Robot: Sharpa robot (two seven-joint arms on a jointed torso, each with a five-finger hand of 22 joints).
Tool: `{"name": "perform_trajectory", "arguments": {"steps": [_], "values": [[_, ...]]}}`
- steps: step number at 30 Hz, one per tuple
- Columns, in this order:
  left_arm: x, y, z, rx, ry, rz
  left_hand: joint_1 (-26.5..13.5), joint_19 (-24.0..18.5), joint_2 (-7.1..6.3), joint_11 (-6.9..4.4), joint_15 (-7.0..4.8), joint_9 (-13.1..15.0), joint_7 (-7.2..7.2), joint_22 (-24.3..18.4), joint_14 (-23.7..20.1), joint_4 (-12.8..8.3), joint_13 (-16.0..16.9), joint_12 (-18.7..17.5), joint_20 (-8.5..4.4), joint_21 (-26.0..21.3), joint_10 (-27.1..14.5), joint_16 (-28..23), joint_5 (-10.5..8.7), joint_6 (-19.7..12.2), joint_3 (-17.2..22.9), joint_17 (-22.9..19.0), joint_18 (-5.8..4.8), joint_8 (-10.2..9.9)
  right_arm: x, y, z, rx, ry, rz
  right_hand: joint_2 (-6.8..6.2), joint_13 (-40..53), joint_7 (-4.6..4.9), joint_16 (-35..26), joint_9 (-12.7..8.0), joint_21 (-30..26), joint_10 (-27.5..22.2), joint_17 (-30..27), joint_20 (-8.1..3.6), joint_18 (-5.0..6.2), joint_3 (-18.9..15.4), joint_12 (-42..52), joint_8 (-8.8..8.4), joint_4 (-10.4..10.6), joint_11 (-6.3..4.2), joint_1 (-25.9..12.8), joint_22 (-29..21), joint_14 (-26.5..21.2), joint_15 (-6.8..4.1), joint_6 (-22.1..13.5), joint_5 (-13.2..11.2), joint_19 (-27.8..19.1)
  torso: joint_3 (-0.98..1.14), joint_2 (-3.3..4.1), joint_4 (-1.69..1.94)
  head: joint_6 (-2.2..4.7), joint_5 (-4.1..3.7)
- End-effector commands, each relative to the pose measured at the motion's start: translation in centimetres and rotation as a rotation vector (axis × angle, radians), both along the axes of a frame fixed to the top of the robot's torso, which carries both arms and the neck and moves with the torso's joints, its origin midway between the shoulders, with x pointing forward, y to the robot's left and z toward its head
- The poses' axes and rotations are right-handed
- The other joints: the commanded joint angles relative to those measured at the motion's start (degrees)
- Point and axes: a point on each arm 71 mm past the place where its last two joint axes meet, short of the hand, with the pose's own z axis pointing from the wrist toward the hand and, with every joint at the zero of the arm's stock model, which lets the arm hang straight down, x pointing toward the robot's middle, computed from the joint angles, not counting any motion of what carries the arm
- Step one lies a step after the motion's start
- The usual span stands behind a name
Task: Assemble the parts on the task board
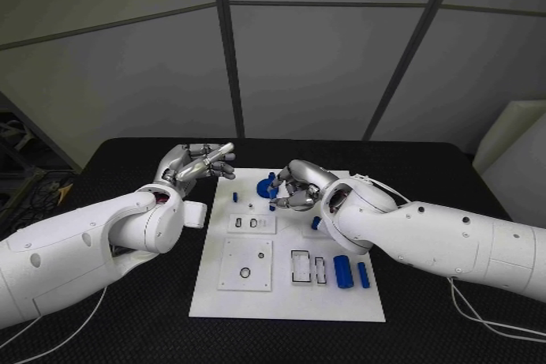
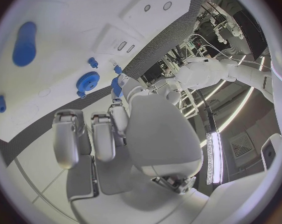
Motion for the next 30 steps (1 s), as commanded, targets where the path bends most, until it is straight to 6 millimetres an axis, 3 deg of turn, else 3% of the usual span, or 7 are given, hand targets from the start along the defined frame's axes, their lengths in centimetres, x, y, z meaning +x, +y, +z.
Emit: {"name": "perform_trajectory", "arguments": {"steps": [1, 11, 30], "values": [[0.1, -0.3, 0.1, -0.002, -0.003, -0.009, 0.0, -0.3, 0.38, 0.31, 0.17, 0.0, 0.12, 0.1, -0.4, -0.4, 0.1, -0.2, 0.05, 0.2, 0.1, 0.3, -0.16, 0.1, -0.1, 0.1, 0.14, -0.3, 0.2, 1.0, -0.2, -0.051, -0.009, -0.016, 0.05, 0.2, 0.18, 0.1, 0.6, 0.1, -0.2, 12.1, -0.33, -0.41, 0.5, -0.1, 0.35, 0.0, 0.20, -0.6, 11.1, 5.3, -0.31, 0.2, 0.3, 3.9, -0.04, 0.05, -0.05, -0.15, 0.46], [0.1, -0.7, 0.1, -0.006, -0.001, -0.017, 0.0, -0.3, 0.38, 0.31, 0.17, 0.0, 0.12, 0.1, -0.4, -0.4, 0.1, -0.2, 0.05, 0.2, 0.1, 0.3, -0.16, 0.1, -0.1, 0.1, 0.14, -0.3, -0.5, 3.8, -1.1, -0.094, -0.021, 0.029, 0.04, 0.3, 0.18, 0.1, 0.6, 0.1, -0.1, 12.1, -0.32, -0.42, 0.5, 0.0, 0.36, 0.0, 0.21, -0.6, 11.2, 5.3, -0.31, 0.2, 0.2, 3.9, 0.09, 0.08, -0.09, -0.75, 1.10], [0.1, -0.8, 0.1, -0.007, -0.001, -0.021, 0.0, -0.3, 0.38, 0.31, 0.17, 0.0, 0.12, 0.1, -0.4, -0.4, 0.1, -0.2, 0.05, 0.2, 0.1, 0.3, -0.16, 0.1, -0.1, 0.1, 0.14, -0.3, -1.3, 4.4, -3.4, -0.154, 0.026, 0.054, -0.36, 0.4, 0.22, 0.1, 0.6, 0.2, 0.1, 12.2, -0.28, -0.43, 0.4, 0.1, 0.32, 0.1, 0.25, -1.2, 11.2, 5.4, -0.27, 0.0, 0.1, 3.9, 0.11, 0.00, -0.05, -1.25, 1.49]]}}
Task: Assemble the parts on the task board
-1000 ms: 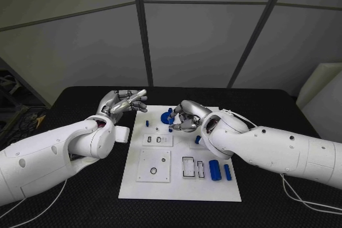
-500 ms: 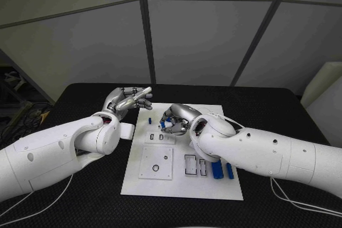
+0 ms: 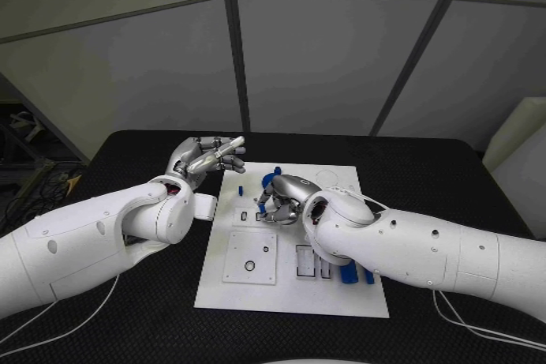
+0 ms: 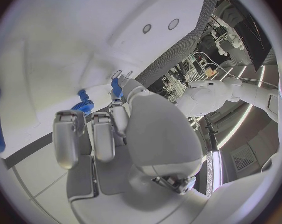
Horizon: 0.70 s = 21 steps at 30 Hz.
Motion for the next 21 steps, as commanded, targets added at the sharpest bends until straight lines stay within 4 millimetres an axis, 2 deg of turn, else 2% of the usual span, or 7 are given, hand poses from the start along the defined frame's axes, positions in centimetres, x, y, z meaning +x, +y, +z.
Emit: {"name": "perform_trajectory", "arguments": {"steps": [1, 11, 18, 21], "values": [[0.02, -0.12, 0.16, -0.003, -0.007, -0.010, 0.0, -0.3, 0.38, 0.31, 0.17, 0.0, 0.12, 0.1, -0.4, -0.4, 0.1, -0.2, 0.05, 0.2, 0.1, 0.3, -0.16, 0.1, -0.1, 0.1, 0.14, -0.3, 0.01, 0.00, -0.17, -0.026, 0.003, 0.005, 0.03, 0.0, -0.17, 0.2, 0.6, 0.2, 0.1, 12.2, -0.28, -0.43, 0.2, 0.1, 0.25, -0.1, 0.25, -0.8, 11.2, 5.4, -0.27, 0.4, 0.1, 3.9, -0.03, -0.02, 0.05, -0.04, -0.01], [0.03, -0.09, 0.16, -0.002, -0.007, -0.010, 0.0, -0.4, 0.38, 0.29, 0.16, 0.0, 0.09, 0.1, -0.4, -0.4, 0.1, -0.2, 0.06, 0.3, 0.2, 0.4, -0.16, 0.2, -0.2, 0.1, 0.15, -0.3, -0.27, 0.00, -0.64, -0.033, 0.018, 0.011, -0.28, 0.1, -0.15, 0.2, 0.6, 0.1, 0.1, 12.2, -0.26, -0.43, 0.2, 0.1, 0.23, -0.1, 0.26, -1.1, 11.2, 5.4, -0.25, 0.3, -0.1, 3.9, -0.03, 0.01, 0.04, -0.19, 0.04], [0.03, -0.01, 0.15, -0.001, -0.007, -0.008, 0.0, -0.4, 0.38, 0.29, 0.16, 0.0, 0.09, 0.1, -0.4, -0.4, 0.1, -0.2, 0.06, 0.3, 0.2, 0.4, -0.16, 0.2, -0.2, 0.1, 0.15, -0.3, -0.30, -0.29, -0.82, -0.049, 0.031, 0.014, -1.06, -0.1, -0.01, 0.2, 0.6, 0.1, -0.2, 12.2, -0.19, -0.40, 0.1, -0.1, 0.04, -0.2, 0.37, -1.7, 11.1, 5.4, -0.17, -0.1, -0.6, 3.8, -0.01, 0.01, 0.02, -0.32, 0.03], [0.03, -0.02, 0.15, -0.002, -0.007, -0.009, 0.0, -0.4, 0.38, 0.29, 0.16, 0.0, 0.09, 0.1, -0.4, -0.4, 0.1, -0.2, 0.06, 0.3, 0.2, 0.4, -0.16, 0.2, -0.2, 0.1, 0.15, -0.3, -0.33, -0.31, -0.85, -0.052, 0.034, 0.015, -1.07, -0.1, -0.01, 0.2, 0.6, 0.1, -0.2, 12.3, -0.19, -0.40, 0.0, -0.1, 0.03, -0.2, 0.37, -1.7, 11.1, 5.4, -0.17, -0.1, -0.6, 3.8, -0.02, 0.00, 0.05, -0.36, -0.18]]}}
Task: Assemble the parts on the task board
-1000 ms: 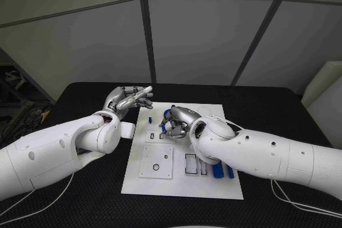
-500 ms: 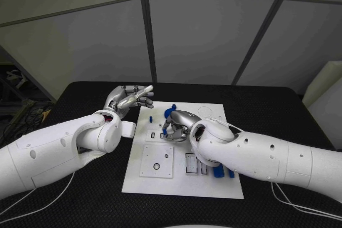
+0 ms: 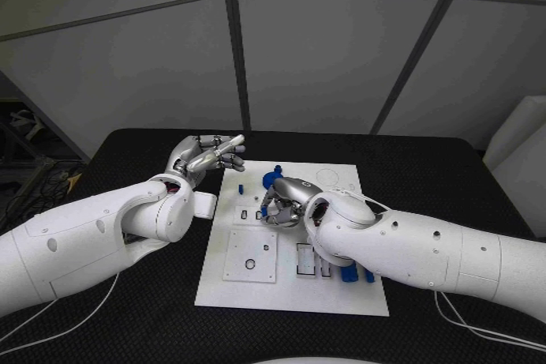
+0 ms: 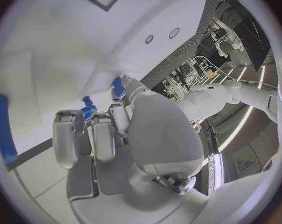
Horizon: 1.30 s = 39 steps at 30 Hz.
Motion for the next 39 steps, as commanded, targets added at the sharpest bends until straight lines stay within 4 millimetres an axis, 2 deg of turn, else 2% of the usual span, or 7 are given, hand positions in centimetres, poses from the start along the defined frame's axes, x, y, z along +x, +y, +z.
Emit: {"name": "perform_trajectory", "arguments": {"steps": [1, 12, 27, 39], "values": [[0.02, -0.12, 0.16, -0.003, -0.008, -0.011, 0.0, -0.4, 0.38, 0.29, 0.15, 0.0, 0.09, 0.1, -0.4, -0.2, 0.1, -0.2, 0.06, 0.3, 0.2, 0.4, -0.16, 0.2, 0.0, 0.1, 0.15, -0.3, -0.11, 0.00, -0.18, -0.024, 0.013, 0.010, -0.14, -0.1, 0.11, 0.2, -0.1, 0.1, -0.2, 12.3, -0.19, -0.40, 0.1, -0.2, -0.12, -0.2, 0.37, -0.2, 11.1, 5.4, -0.17, -0.2, -0.1, 3.8, 0.00, 0.00, 0.00, -0.03, -0.21], [0.04, -0.10, 0.15, -0.002, -0.008, -0.010, 0.0, -0.4, 0.38, 0.29, 0.15, 0.0, 0.09, 0.1, -0.4, -0.2, 0.1, -0.2, 0.06, 0.3, 0.2, 0.4, -0.16, 0.2, 0.0, 0.1, 0.15, -0.3, -0.02, -0.21, -0.29, -0.035, 0.020, 0.000, -0.64, -0.6, 0.52, 0.2, -0.3, 0.0, -0.8, 12.4, -0.02, -0.39, 0.2, -0.8, -0.74, -0.3, 0.69, -0.7, 11.0, 5.4, 0.07, -1.4, -0.5, 3.8, 0.00, 0.04, 0.02, -0.05, -0.34], [0.07, -0.10, 0.09, -0.003, -0.002, -0.014, -0.1, -0.4, 0.44, 0.26, 0.14, 0.0, 0.06, 0.1, -0.4, -0.2, 0.1, -0.2, 0.08, 0.4, 0.3, 0.4, -0.16, 0.2, 0.0, 0.1, 0.16, -0.3, 0.03, -0.19, -0.31, -0.035, 0.020, -0.004, -1.86, -1.7, 1.79, 0.3, -1.0, -0.1, -2.1, 12.6, 0.79, -0.35, 0.3, -2.1, -2.51, -0.3, 1.81, -1.8, 10.8, 5.4, 1.01, -4.9, -0.8, 3.7, 0.01, 0.00, -0.05, -0.07, -0.32], [0.08, -0.14, 0.06, -0.003, 0.000, -0.016, -0.1, -0.5, 0.44, 0.27, 0.14, 0.0, 0.07, 0.1, -0.4, -0.2, 0.1, -0.2, 0.08, 0.4, 0.3, 0.5, -0.16, 0.2, -0.1, 0.1, 0.16, -0.3, 0.03, -0.11, -0.27, -0.029, 0.015, 0.001, -2.67, -2.0, 2.12, 0.3, -1.2, -0.1, -2.4, 12.6, 1.19, -0.34, -0.3, -2.2, -3.02, 0.0, 2.17, -2.8, 10.8, 5.4, 1.37, -6.3, -1.4, 3.7, 0.01, 0.01, -0.02, 0.06, -0.35]]}}
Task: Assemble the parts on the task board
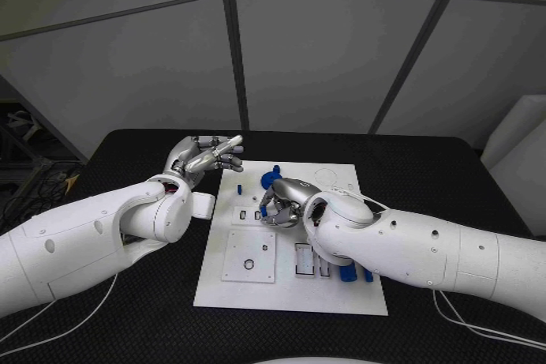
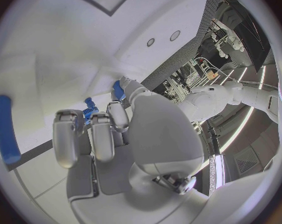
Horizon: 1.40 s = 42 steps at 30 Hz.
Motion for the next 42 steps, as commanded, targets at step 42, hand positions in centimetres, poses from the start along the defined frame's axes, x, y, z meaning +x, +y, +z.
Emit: {"name": "perform_trajectory", "arguments": {"steps": [42], "values": [[0.2, 0.2, -2.1, 0.842, 0.321, -0.295, -8.6, 26.4, 2.24, -8.55, -8.32, 12.1, -7.13, 55.3, 26.6, 7.1, 64.1, 67.2, -7.63, 46.3, 18.8, 56.3, -0.08, 7.5, -5.1, 55.7, -7.01, 11.1, 4.2, -12.8, 8.5, 0.429, -0.064, -0.006, -2.33, -42.5, -1.34, -56.3, -0.6, -47.8, -10.3, -38.7, -0.49, 9.28, 1.4, -48.2, 1.43, 2.8, -0.75, 5.0, -48.1, -9.8, -0.42, 0.9, 1.5, -20.9, 1.22, -3.07, -0.89, -0.54, 2.38]]}}
